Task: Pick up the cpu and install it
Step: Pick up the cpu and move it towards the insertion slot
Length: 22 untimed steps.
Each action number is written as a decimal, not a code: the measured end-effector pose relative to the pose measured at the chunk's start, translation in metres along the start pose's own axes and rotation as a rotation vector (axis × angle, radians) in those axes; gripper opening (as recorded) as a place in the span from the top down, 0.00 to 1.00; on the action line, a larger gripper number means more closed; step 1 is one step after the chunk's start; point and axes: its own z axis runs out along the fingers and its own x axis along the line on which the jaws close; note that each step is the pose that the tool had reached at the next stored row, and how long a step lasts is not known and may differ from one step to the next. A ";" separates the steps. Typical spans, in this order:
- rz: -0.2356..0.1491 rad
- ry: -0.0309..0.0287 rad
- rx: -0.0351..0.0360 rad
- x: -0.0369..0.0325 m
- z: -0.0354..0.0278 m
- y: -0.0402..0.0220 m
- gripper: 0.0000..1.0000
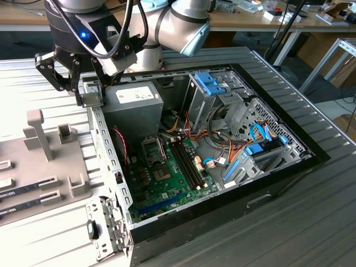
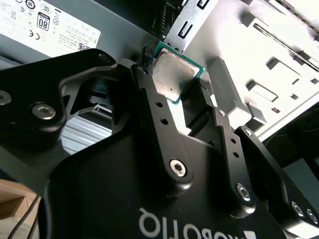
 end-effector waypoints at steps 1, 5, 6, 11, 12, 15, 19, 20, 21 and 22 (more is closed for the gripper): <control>0.000 0.0000 0.0000 -0.0005 0.0001 0.0000 0.53; 0.000 -0.0001 -0.0001 -0.0033 0.0007 0.0000 0.53; 0.000 -0.0001 0.0000 -0.0041 0.0008 0.0000 0.53; 0.000 0.0000 0.0000 -0.0083 0.0010 0.0000 0.53; 0.000 0.0000 0.0000 -0.0088 0.0010 0.0000 0.53; 0.000 -0.0001 -0.0001 -0.0104 0.0011 0.0001 0.53; 0.000 -0.0001 0.0000 -0.0126 0.0012 0.0001 0.53; 0.000 0.0000 0.0000 -0.0131 0.0012 0.0001 0.53; 0.000 0.0000 0.0000 -0.0136 0.0012 0.0001 0.53; 0.000 0.0000 0.0000 -0.0141 0.0013 0.0001 0.53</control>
